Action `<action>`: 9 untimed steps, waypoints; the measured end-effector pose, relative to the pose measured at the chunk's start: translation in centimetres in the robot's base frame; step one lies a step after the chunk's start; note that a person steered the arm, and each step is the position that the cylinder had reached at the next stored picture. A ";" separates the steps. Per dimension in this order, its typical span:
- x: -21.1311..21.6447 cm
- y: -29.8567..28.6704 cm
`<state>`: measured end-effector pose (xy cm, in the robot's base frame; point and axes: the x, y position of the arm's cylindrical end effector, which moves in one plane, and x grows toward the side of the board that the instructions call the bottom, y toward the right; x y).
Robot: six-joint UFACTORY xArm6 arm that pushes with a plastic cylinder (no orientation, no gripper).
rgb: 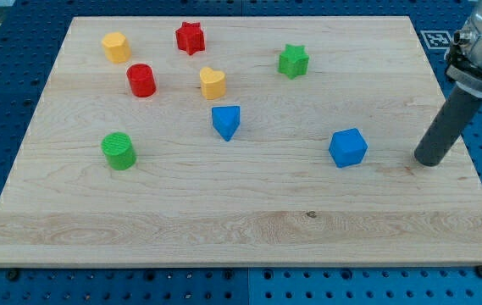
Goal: Move the arm below to the green star
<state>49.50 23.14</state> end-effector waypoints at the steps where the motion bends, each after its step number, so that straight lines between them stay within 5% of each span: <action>1: 0.0 -1.8; 5: -0.5 -10.8; 7: -2.9 -5.5; 9: -8.3 -15.2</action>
